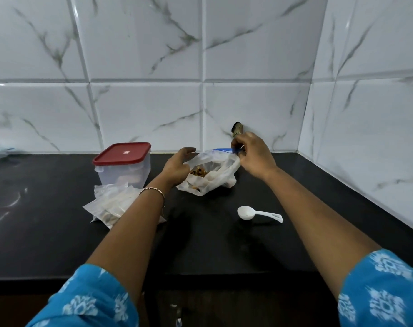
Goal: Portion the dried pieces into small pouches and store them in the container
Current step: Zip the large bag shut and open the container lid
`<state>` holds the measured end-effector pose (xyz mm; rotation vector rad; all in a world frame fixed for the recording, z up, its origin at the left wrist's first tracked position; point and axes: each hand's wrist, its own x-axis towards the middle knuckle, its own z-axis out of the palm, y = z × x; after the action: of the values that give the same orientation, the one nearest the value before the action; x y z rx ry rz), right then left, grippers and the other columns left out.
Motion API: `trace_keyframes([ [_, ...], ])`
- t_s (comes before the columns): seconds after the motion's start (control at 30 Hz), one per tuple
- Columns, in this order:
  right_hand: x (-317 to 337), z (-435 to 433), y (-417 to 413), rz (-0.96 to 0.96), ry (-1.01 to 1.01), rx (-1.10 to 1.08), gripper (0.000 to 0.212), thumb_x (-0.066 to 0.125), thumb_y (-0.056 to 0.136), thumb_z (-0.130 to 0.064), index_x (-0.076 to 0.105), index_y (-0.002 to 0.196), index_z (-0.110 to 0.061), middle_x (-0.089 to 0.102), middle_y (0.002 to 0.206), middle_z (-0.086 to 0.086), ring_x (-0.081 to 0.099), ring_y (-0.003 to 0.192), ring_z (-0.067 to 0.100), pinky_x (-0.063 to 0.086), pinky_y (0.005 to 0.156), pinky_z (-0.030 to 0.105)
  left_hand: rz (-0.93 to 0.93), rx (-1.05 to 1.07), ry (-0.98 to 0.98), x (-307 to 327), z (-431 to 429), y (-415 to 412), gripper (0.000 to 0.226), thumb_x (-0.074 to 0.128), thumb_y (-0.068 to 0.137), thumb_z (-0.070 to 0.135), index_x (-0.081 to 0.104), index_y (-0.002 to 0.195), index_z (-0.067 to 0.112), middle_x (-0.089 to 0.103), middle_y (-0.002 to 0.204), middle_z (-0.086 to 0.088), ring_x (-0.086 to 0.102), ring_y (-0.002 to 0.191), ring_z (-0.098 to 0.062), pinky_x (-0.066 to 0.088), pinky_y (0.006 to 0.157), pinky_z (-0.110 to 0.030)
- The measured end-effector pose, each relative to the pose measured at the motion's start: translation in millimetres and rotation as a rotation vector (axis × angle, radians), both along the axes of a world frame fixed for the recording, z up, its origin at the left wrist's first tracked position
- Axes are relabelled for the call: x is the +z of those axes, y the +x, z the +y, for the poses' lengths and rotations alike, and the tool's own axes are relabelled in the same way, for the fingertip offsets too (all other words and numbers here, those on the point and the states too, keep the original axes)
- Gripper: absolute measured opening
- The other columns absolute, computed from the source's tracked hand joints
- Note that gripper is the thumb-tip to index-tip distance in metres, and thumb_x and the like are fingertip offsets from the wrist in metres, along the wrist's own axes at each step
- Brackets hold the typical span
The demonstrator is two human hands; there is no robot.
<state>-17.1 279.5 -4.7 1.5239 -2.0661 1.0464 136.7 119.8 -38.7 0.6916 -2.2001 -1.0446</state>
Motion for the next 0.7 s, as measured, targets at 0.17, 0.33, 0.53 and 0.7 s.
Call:
trace_keyframes([
  [0.17,-0.4,-3.5,4.3,0.484,0.032,-0.151,0.020,0.066,0.082,0.001,0.055,0.094,-0.012,0.053,0.102,0.007,0.057,0.063,0.027,0.033,0.049,0.028,0.101,-0.136,-0.110,14.9,13.0,-7.8,0.033,0.038,0.103,0.009,0.056,0.130,0.008,0.057,0.132,-0.008,0.051,0.124,-0.021,0.039,0.109,-0.033],
  [0.33,-0.1,-5.0,9.0,0.592,0.044,-0.206,0.025,0.066,0.081,0.003,0.053,0.098,-0.010,0.053,0.104,0.009,0.056,0.056,0.025,0.030,0.044,0.027,-0.099,-0.103,-0.324,31.6,16.3,-14.0,0.028,0.046,0.101,0.023,0.059,0.125,0.014,0.062,0.120,-0.004,0.055,0.107,-0.017,0.040,0.088,-0.025],
  [0.53,3.1,-4.4,5.9,0.336,0.105,-0.231,0.022,0.049,0.090,0.001,0.046,0.109,-0.009,0.048,0.119,0.013,0.043,0.063,0.026,0.031,0.057,0.033,-0.191,0.096,-0.645,28.4,10.1,1.3,0.031,0.054,0.094,0.043,0.061,0.095,0.013,0.063,0.086,-0.004,0.057,0.082,-0.024,0.043,0.070,-0.033],
  [0.7,10.8,0.5,-0.8,-0.004,0.040,-0.243,0.019,0.040,0.092,-0.005,0.047,0.110,-0.006,0.051,0.104,0.009,0.053,0.084,0.032,0.036,0.069,0.035,-0.232,0.173,-0.579,23.1,7.8,16.4,0.044,0.051,0.092,0.055,0.056,0.081,0.013,0.058,0.073,-0.002,0.054,0.071,-0.022,0.040,0.061,-0.032],
])
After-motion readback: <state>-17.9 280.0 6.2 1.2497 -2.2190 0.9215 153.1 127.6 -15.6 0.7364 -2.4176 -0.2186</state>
